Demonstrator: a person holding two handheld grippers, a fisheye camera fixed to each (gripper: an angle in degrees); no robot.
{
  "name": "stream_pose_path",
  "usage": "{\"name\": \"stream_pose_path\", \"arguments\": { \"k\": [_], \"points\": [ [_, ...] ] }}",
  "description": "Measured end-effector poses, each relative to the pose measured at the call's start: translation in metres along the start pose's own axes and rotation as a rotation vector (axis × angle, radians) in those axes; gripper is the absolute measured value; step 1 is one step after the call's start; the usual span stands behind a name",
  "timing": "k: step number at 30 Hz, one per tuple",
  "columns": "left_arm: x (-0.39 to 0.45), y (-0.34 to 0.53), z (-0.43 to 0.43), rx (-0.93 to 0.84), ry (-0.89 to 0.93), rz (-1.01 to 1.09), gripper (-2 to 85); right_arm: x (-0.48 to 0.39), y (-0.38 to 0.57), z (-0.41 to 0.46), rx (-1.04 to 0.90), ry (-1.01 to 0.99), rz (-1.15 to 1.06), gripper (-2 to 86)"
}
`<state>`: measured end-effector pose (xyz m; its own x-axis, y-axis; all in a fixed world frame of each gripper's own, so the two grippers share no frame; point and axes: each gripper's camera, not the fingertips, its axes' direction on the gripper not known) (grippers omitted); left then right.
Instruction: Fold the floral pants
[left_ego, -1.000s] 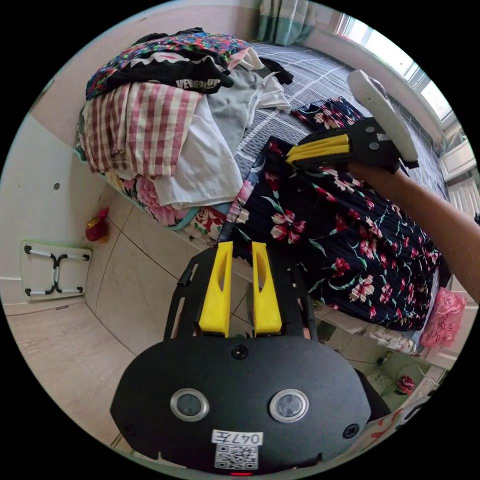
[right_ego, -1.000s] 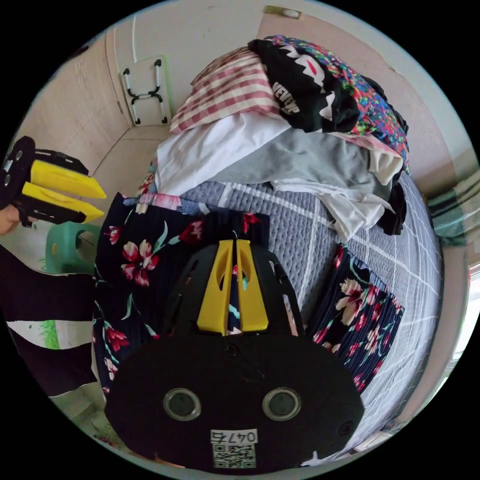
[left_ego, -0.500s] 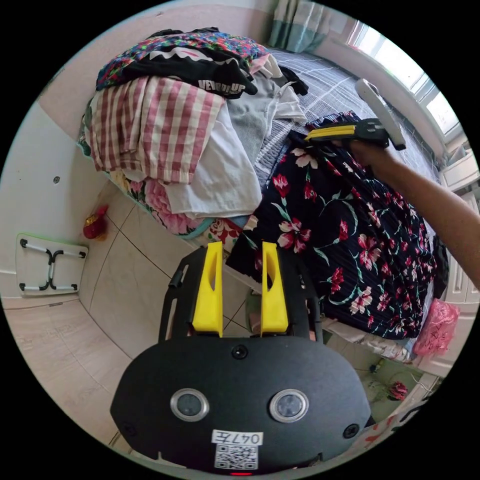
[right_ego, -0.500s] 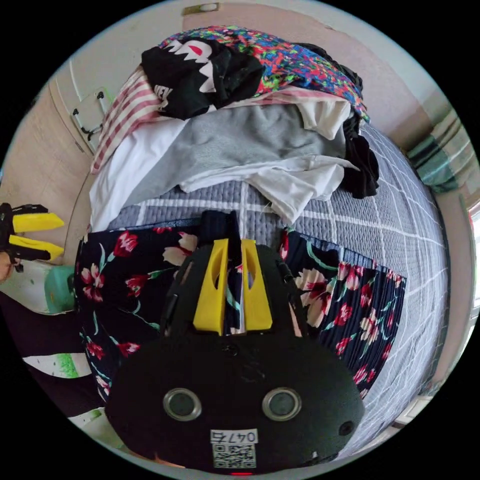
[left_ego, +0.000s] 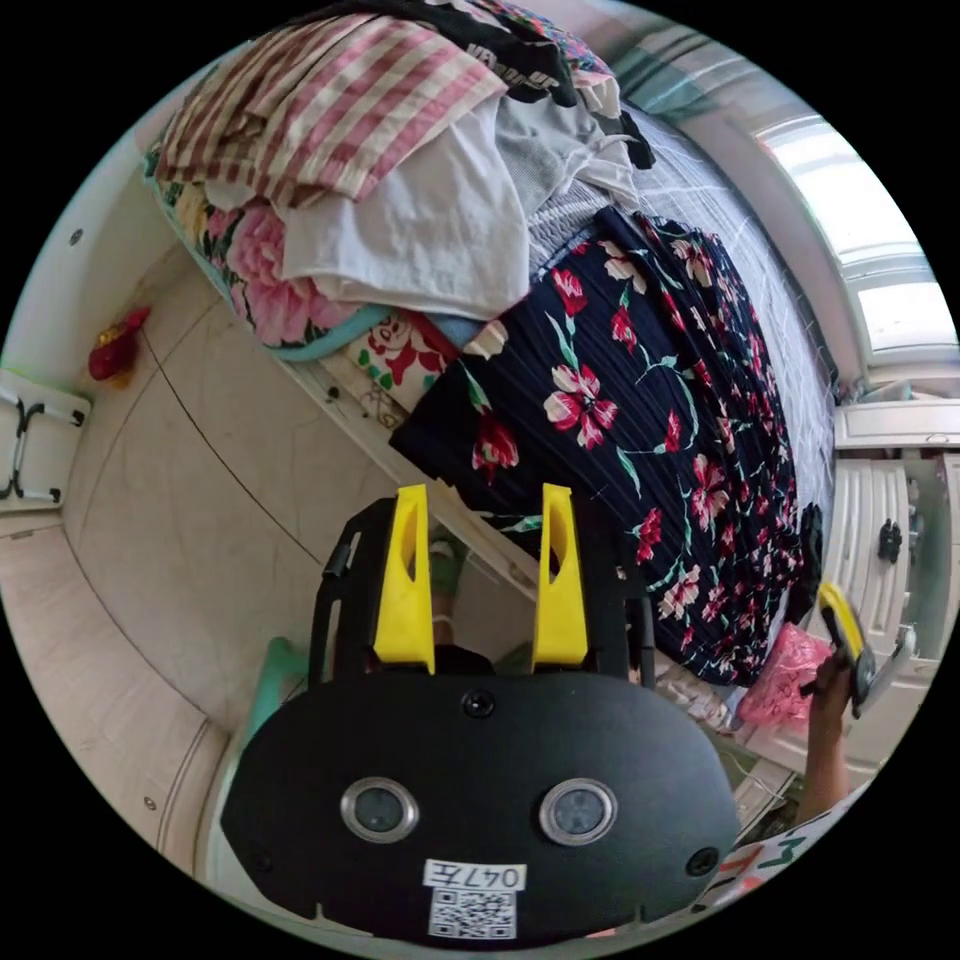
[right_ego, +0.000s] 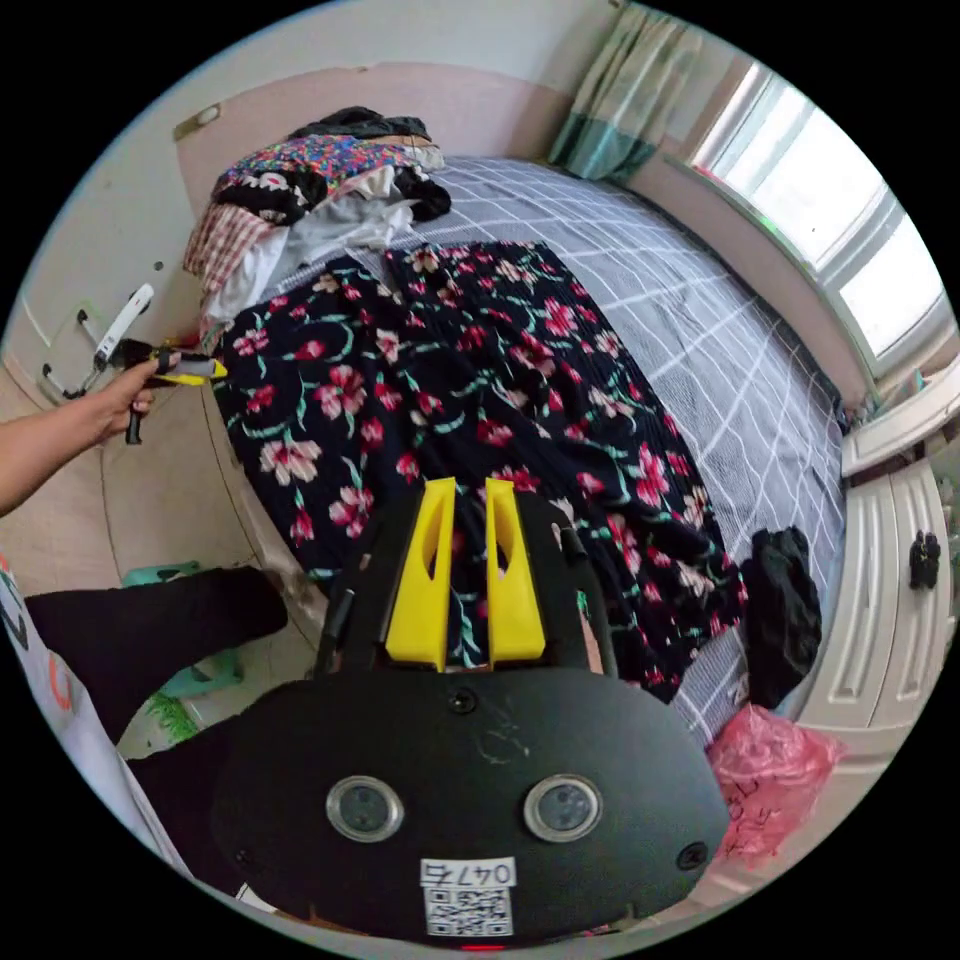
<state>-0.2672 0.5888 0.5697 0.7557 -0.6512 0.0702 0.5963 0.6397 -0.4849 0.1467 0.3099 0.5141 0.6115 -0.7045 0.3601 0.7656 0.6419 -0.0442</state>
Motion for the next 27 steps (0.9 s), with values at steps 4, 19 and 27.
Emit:
{"name": "stream_pose_path", "arguments": {
  "k": [4,19,27],
  "points": [
    [0.009,0.004,-0.002,0.077,-0.019,-0.023,6.8,0.013,0.072,-0.009,-0.119,0.078,0.082,0.5],
    [0.104,0.006,-0.048,0.190,-0.299,0.031,-0.4,0.078,0.273,-0.029,-0.326,0.137,0.752,5.3],
    [0.158,-0.006,-0.061,0.219,-0.352,0.092,-0.6,0.132,0.328,-0.012,-0.212,0.056,1.088,7.4]
  ]
}}
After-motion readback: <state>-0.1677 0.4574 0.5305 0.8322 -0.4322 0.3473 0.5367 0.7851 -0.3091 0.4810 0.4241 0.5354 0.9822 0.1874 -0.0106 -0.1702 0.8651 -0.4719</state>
